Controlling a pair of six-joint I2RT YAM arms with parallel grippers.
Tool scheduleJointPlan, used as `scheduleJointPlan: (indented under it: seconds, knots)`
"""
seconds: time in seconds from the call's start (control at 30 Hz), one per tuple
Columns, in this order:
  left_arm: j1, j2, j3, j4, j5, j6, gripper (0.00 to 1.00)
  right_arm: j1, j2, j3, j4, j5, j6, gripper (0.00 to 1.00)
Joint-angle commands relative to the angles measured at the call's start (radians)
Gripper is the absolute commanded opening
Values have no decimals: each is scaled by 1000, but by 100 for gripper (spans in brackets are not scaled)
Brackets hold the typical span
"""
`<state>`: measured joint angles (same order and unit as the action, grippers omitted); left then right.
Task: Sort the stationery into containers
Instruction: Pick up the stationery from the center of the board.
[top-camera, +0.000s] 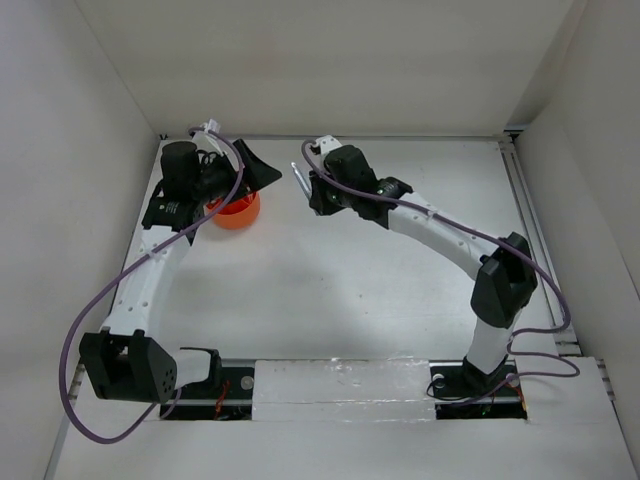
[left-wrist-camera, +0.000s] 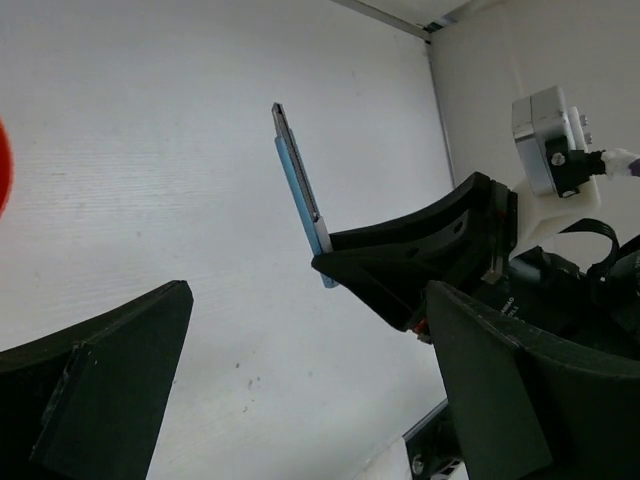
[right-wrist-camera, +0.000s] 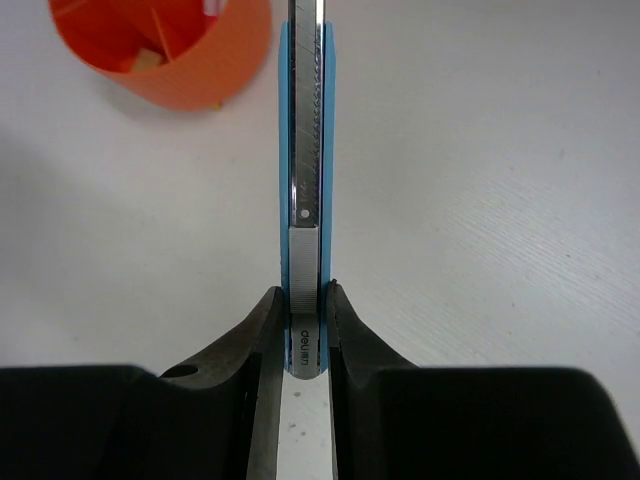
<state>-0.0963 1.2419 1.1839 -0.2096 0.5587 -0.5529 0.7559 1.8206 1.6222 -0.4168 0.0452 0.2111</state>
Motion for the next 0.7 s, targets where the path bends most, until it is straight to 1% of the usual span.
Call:
scheduleJointPlan:
  seconds: [0.0, 0.27, 0.43, 0.67]
  knots:
    - [3, -36, -10, 105, 83, -16, 100, 42, -26, 41, 58, -61, 20, 0]
    - [3, -16, -20, 105, 73, -27, 100, 89, -57, 93, 107, -157, 30, 0]
    - [3, -7, -20, 87, 50, -27, 97, 99, -89, 93, 138, -157, 39, 0]
    - [3, -7, -20, 78, 50, -27, 97, 108, -109, 93, 171, -145, 48, 0]
